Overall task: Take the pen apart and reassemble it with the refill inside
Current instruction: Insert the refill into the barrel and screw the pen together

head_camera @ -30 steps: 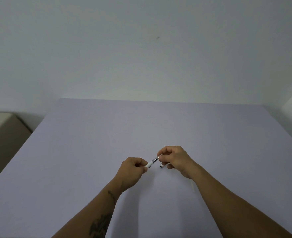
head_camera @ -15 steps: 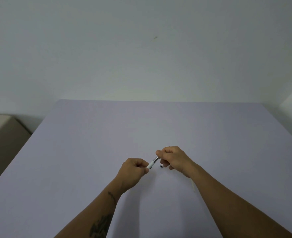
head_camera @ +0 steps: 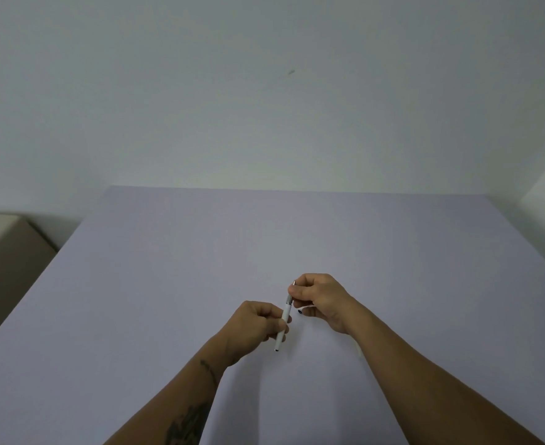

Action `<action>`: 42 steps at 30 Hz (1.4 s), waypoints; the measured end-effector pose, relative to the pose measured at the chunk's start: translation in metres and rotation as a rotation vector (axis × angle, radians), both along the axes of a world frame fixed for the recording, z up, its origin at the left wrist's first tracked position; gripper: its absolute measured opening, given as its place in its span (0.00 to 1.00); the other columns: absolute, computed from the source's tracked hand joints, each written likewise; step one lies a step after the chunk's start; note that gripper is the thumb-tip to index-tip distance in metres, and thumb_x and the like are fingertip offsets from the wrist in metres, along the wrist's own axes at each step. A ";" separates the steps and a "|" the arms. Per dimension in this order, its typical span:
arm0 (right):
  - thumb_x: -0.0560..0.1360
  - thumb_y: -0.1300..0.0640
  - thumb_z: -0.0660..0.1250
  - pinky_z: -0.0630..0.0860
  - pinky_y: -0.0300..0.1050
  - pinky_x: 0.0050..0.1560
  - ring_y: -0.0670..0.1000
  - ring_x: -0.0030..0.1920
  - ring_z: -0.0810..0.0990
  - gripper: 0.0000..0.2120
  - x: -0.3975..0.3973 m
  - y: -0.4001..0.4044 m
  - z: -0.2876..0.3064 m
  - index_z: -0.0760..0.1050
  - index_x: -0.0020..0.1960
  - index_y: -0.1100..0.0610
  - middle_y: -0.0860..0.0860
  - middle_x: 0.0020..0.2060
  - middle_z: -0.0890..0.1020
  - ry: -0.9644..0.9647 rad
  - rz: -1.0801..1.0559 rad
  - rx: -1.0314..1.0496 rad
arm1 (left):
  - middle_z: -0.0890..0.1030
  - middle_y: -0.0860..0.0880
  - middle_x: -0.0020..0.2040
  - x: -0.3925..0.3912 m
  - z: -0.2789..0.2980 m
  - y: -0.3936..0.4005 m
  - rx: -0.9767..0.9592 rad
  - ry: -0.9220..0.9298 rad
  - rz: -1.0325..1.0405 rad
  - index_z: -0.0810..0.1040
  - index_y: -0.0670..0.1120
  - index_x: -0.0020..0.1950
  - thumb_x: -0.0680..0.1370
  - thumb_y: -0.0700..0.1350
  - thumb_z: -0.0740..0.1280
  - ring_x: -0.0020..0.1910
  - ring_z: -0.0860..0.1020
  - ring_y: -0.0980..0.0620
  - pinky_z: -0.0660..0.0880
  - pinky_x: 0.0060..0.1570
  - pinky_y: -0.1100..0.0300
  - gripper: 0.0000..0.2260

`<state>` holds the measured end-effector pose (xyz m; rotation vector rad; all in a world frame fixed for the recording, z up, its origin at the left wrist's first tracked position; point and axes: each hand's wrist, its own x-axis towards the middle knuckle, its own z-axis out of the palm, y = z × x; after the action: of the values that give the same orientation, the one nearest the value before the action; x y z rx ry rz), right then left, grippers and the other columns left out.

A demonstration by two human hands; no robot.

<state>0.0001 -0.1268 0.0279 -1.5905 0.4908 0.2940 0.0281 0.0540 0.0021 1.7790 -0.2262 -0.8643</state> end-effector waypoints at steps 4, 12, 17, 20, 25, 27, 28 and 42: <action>0.75 0.57 0.72 0.76 0.45 0.43 0.50 0.38 0.80 0.08 -0.003 0.003 -0.002 0.76 0.41 0.58 0.52 0.37 0.85 -0.027 -0.014 -0.044 | 0.86 0.43 0.41 -0.002 0.001 -0.003 -0.011 0.023 -0.009 0.84 0.38 0.49 0.76 0.37 0.69 0.39 0.83 0.51 0.76 0.44 0.59 0.06; 0.78 0.60 0.65 0.76 0.46 0.46 0.51 0.44 0.80 0.10 -0.006 -0.002 0.008 0.85 0.54 0.59 0.52 0.44 0.84 -0.002 -0.011 0.083 | 0.86 0.44 0.41 -0.004 0.007 -0.004 -0.021 0.045 0.009 0.83 0.42 0.46 0.76 0.37 0.69 0.40 0.82 0.49 0.76 0.44 0.58 0.04; 0.80 0.61 0.64 0.77 0.46 0.49 0.52 0.49 0.82 0.10 -0.010 0.002 0.006 0.85 0.49 0.56 0.53 0.46 0.85 -0.008 -0.021 0.055 | 0.86 0.43 0.41 -0.004 0.009 -0.004 -0.004 0.024 0.003 0.83 0.40 0.47 0.75 0.37 0.69 0.39 0.82 0.49 0.76 0.44 0.57 0.04; 0.78 0.60 0.67 0.77 0.45 0.47 0.51 0.46 0.81 0.06 -0.010 0.004 0.005 0.82 0.47 0.58 0.52 0.43 0.84 0.002 -0.034 0.053 | 0.84 0.43 0.40 -0.005 0.010 -0.004 0.019 0.006 0.002 0.83 0.40 0.44 0.74 0.36 0.70 0.35 0.81 0.52 0.75 0.36 0.64 0.02; 0.77 0.57 0.70 0.76 0.44 0.42 0.51 0.43 0.81 0.07 -0.009 0.011 0.003 0.75 0.42 0.58 0.52 0.40 0.84 -0.014 -0.054 0.002 | 0.82 0.46 0.36 -0.006 0.013 -0.006 0.046 -0.026 0.024 0.81 0.41 0.41 0.73 0.36 0.72 0.31 0.80 0.56 0.73 0.30 0.70 0.02; 0.77 0.56 0.71 0.76 0.45 0.42 0.51 0.42 0.81 0.08 -0.010 0.015 0.002 0.74 0.42 0.58 0.52 0.40 0.84 -0.013 -0.055 -0.026 | 0.82 0.47 0.35 -0.008 0.013 -0.006 0.057 -0.033 0.031 0.81 0.41 0.41 0.73 0.37 0.72 0.31 0.80 0.56 0.73 0.30 0.70 0.02; 0.77 0.55 0.71 0.76 0.45 0.43 0.51 0.43 0.81 0.08 -0.010 0.016 0.002 0.74 0.42 0.57 0.52 0.41 0.84 -0.010 -0.053 -0.041 | 0.82 0.47 0.35 -0.009 0.013 -0.005 0.059 -0.034 0.034 0.81 0.41 0.41 0.73 0.37 0.72 0.31 0.80 0.56 0.73 0.30 0.70 0.02; 0.79 0.61 0.67 0.77 0.46 0.48 0.51 0.46 0.81 0.06 -0.014 0.009 0.010 0.82 0.48 0.60 0.52 0.42 0.84 -0.001 -0.048 0.094 | 0.82 0.47 0.35 -0.010 0.017 -0.004 0.048 -0.067 0.057 0.81 0.40 0.42 0.73 0.37 0.73 0.29 0.79 0.58 0.73 0.30 0.71 0.02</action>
<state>-0.0144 -0.1175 0.0382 -1.4850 0.5070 0.2761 0.0179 0.0504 0.0194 1.8517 -0.1988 -0.7764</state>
